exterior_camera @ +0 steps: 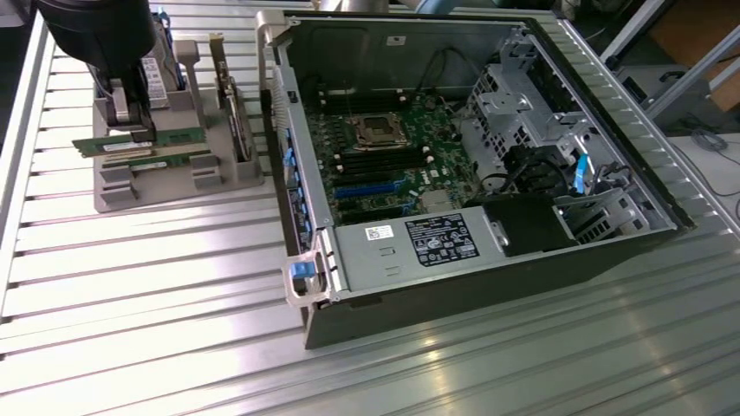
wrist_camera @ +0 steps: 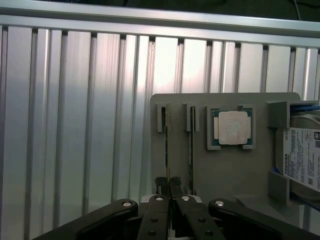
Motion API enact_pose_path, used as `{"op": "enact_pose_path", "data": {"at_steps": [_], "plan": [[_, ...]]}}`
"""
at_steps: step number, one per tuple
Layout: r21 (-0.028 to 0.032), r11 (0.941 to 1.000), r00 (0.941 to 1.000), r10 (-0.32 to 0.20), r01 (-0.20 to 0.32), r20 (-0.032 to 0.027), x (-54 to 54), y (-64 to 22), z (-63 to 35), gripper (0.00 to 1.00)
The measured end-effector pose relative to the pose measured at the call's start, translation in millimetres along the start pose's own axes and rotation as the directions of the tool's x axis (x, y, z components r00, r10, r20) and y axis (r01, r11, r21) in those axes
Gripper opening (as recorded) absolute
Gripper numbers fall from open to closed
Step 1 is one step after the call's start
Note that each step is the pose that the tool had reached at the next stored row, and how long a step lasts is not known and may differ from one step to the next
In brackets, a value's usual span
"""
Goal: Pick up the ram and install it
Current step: 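Pick up the ram and move it above insertion slot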
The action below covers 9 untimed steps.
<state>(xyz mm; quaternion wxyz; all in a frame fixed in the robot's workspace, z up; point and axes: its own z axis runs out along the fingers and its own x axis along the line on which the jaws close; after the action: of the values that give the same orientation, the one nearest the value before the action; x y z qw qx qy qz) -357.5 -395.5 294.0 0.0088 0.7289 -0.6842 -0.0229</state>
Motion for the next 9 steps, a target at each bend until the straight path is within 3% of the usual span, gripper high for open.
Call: {"op": "enact_pose_path", "data": {"at_steps": [9], "plan": [[0.0001, 1.0000, 1.0000, 0.000, 0.000, 0.0000, 0.0, 0.1, -2.9, 0.12]]}}
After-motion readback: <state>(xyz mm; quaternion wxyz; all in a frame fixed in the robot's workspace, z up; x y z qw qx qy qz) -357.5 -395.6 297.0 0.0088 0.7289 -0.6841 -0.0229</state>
